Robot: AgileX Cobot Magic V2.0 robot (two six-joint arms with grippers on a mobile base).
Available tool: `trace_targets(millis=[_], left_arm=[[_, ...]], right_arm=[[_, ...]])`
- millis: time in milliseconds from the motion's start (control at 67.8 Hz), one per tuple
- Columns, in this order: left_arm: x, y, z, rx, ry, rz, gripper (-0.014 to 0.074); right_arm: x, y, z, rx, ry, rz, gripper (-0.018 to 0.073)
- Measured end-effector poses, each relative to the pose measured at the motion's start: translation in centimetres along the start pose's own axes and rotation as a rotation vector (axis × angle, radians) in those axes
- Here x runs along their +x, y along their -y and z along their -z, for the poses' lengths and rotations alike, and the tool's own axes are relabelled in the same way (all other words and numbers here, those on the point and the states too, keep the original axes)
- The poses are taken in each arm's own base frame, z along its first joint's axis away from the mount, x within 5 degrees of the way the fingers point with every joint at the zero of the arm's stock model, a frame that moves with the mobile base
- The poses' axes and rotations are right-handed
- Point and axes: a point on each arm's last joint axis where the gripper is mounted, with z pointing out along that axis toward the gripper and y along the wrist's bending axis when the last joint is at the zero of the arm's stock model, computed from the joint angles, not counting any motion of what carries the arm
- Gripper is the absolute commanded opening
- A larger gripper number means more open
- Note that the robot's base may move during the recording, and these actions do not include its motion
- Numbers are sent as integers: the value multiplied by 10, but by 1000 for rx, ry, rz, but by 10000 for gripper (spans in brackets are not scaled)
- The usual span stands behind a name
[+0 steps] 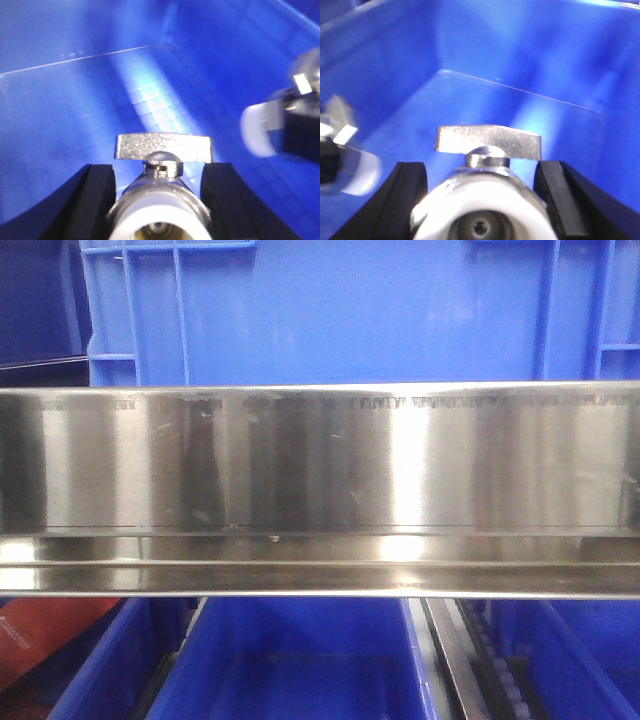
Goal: Place valve from conveyor to right shelf box
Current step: 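Open both grippers to release the valves inside the blue bins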
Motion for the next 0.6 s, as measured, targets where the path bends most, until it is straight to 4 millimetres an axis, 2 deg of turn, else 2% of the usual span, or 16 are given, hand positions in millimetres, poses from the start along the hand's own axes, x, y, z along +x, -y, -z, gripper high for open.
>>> trace_targets(millis=[59, 177, 295, 413, 487, 605], left_arm=[[1, 0, -2, -1, -6, 0, -73], [3, -1, -6, -5, -22, 0, 62], [4, -1, -7, -5, -24, 0, 249], [3, -1, -8, -5, -22, 0, 405], [2, 0, -8, -2, -12, 0, 451], [1, 0, -7, -1, -4, 0, 455]], right_arm=[[0, 0, -1, 0, -2, 0, -132], [3, 1, -6, 1, -15, -1, 41], [5, 1, -11, 2, -31, -2, 223], [6, 1, -12, 2, -41, -3, 340], [6, 1, -12, 2, -37, -3, 381], [0, 1, -10, 3, 3, -2, 394]])
